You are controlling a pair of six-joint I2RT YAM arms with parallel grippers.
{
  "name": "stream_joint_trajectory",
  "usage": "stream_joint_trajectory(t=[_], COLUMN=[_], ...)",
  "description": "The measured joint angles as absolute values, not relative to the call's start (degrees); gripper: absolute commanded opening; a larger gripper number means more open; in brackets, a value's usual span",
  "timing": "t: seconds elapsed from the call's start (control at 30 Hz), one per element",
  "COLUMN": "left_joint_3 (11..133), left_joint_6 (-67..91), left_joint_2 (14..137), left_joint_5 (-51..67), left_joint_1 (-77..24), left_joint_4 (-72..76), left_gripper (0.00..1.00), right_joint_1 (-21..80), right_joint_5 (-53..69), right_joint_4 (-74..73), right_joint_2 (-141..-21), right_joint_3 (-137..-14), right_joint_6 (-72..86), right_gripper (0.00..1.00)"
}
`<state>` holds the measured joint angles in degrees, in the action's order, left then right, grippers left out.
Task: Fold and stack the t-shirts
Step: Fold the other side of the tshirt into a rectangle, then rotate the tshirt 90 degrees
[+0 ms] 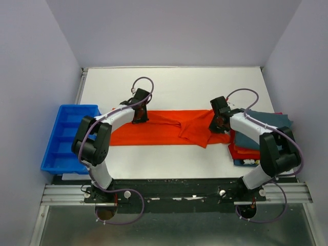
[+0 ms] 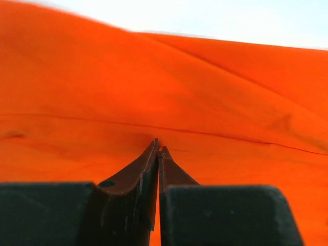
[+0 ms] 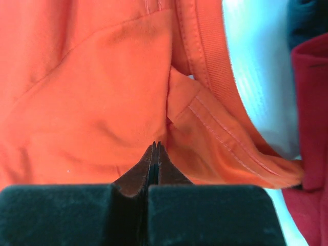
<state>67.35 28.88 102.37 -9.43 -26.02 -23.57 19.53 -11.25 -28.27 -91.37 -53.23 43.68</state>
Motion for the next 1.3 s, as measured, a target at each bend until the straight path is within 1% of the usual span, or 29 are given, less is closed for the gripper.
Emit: stream_joint_trajectory(t=[0.17,0.23,0.37,0.4,0.53,0.67,0.87,1.03,1.3], left_joint_3=[62.70,61.95,60.12,59.90,60.66,63.37,62.57,61.41,55.88], left_joint_6=[30.85,31.33,31.99,32.23,32.80,34.00,37.21,42.04,47.37], left_joint_2=[97.58,95.79,93.41,93.32,94.15,97.89,101.78,101.71,97.84], left_joint_5=[-12.71,-14.11,-16.08,-16.36,-16.86,-16.91,-16.93,-18.90,-20.43], left_joint_1=[-22.50,-21.58,-18.74,-17.52,-14.74,-13.91,-13.06,-12.62,-10.72], left_joint_4=[-23.09,-22.09,-20.45,-20.36,-20.47,-20.75,-22.44,-22.81,-20.40], left_gripper=[0.10,0.09,0.05,0.00,0.00,0.00,0.00,0.00,0.00], right_joint_1=[19.40,19.38,19.38,19.40,19.40,19.40,19.35,17.61,15.14], right_joint_5=[-13.69,-14.17,-14.04,-13.78,-12.36,-12.23,-14.76,-16.19,-16.25], right_joint_4=[-28.95,-28.73,-27.97,-27.88,-27.07,-27.29,-29.93,-32.01,-35.14], right_joint_2=[-85.65,-83.64,-83.46,-83.88,-86.72,-89.19,-94.72,-100.49,-106.85], right_joint_3=[-52.97,-52.82,-52.80,-52.80,-52.82,-54.39,-64.01,-71.55,-73.25], right_joint_6=[43.90,43.72,43.44,43.44,43.64,44.84,47.22,49.41,51.64], right_gripper=[0.01,0.01,0.01,0.01,0.01,0.01,0.01,0.01,0.01])
